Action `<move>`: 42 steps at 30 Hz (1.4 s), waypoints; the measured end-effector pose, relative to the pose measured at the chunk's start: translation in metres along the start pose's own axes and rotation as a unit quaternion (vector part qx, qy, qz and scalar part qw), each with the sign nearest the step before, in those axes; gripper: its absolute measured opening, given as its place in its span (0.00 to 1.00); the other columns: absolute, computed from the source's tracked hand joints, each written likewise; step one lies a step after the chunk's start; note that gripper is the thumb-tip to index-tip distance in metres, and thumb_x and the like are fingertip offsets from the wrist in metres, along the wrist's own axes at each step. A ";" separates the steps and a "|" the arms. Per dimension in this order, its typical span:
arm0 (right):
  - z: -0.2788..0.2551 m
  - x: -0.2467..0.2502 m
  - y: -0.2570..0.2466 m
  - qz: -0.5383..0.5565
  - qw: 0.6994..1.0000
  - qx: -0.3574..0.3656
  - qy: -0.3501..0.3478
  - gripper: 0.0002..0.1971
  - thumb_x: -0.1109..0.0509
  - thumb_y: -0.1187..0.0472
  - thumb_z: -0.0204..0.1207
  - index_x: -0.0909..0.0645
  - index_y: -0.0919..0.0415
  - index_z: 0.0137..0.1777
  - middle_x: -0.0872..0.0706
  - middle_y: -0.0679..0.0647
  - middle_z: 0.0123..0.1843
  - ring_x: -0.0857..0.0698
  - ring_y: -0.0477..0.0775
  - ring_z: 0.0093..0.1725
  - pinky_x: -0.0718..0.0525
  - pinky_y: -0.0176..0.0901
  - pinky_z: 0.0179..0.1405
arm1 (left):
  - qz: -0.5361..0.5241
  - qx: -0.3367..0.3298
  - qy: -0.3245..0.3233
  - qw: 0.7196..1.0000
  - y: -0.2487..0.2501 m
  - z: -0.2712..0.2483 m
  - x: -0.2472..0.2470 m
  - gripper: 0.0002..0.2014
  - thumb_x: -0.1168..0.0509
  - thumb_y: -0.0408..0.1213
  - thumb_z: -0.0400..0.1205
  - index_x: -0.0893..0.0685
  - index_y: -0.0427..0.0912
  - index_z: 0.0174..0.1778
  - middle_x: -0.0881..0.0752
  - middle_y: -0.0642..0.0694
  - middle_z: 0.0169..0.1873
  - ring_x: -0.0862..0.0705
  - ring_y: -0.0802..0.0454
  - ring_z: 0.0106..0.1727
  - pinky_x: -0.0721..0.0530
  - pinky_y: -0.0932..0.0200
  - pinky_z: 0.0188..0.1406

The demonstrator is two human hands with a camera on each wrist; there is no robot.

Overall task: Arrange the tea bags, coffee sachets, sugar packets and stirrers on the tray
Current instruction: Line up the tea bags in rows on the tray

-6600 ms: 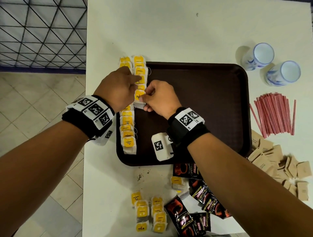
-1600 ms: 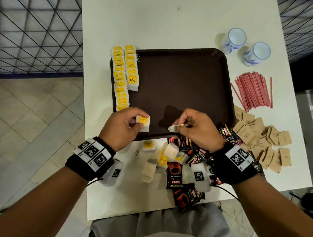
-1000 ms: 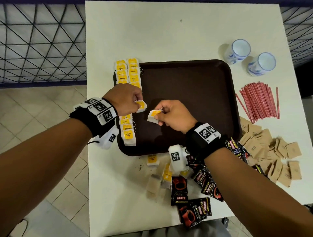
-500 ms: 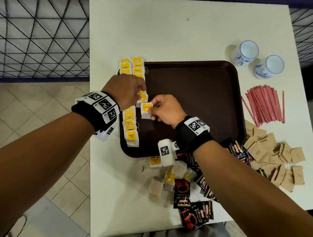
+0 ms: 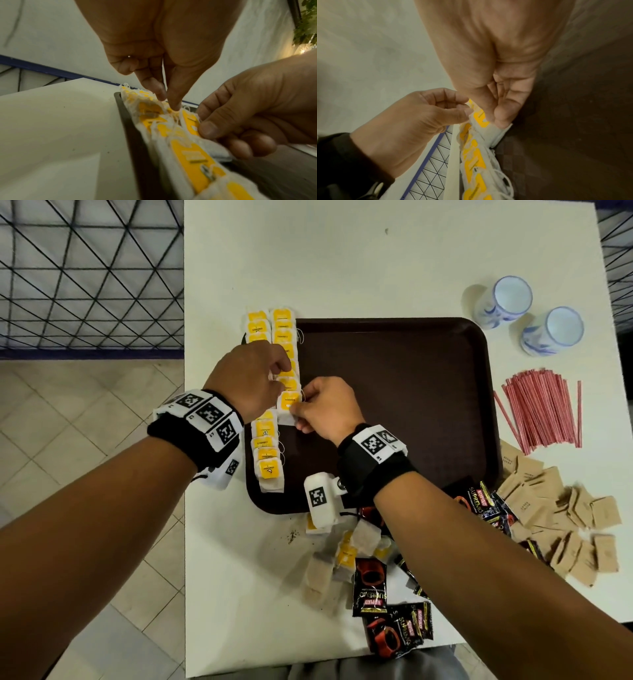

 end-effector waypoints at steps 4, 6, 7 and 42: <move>-0.009 0.009 -0.002 0.011 1.000 -0.004 0.013 0.06 0.23 0.66 0.75 0.19 0.59 0.45 0.10 0.62 0.33 0.11 0.54 0.28 0.11 0.44 0.28 | -0.048 0.018 0.069 0.996 -0.003 -0.016 0.006 0.08 0.28 0.40 0.76 0.15 0.50 0.49 0.15 0.53 0.46 0.23 0.58 0.39 0.22 0.58 0.47; -0.023 0.024 0.007 -0.001 0.999 -0.004 0.031 0.09 0.22 0.61 0.75 0.18 0.57 0.51 0.10 0.55 0.35 0.11 0.50 0.29 0.15 0.38 0.26 | -0.074 0.034 0.091 0.992 0.001 -0.032 0.005 0.06 0.28 0.41 0.76 0.15 0.50 0.47 0.15 0.54 0.44 0.21 0.57 0.37 0.19 0.57 0.46; -0.035 0.032 0.014 -0.019 0.999 0.000 0.036 0.09 0.22 0.60 0.75 0.17 0.56 0.51 0.11 0.52 0.36 0.10 0.48 0.30 0.17 0.35 0.27 | -0.083 0.037 0.100 0.991 0.004 -0.042 0.003 0.06 0.28 0.41 0.76 0.15 0.50 0.47 0.15 0.53 0.43 0.20 0.56 0.36 0.18 0.56 0.45; -0.182 0.064 0.122 -0.076 0.984 0.134 0.089 0.02 0.22 0.62 0.78 0.09 0.55 0.48 0.13 0.43 0.46 0.13 0.43 0.43 0.13 0.42 0.45 | -0.018 -0.011 -0.204 0.979 0.063 -0.245 -0.121 0.21 0.29 0.37 0.74 0.25 0.54 0.61 0.29 0.55 0.63 0.17 0.47 0.49 0.15 0.50 0.35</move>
Point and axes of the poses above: each hand's wrist, its own z-axis towards the middle knuckle, its own x-axis out of the back of the hand, y = z × x, the point moved 2 cm from there along z, towards the middle knuckle
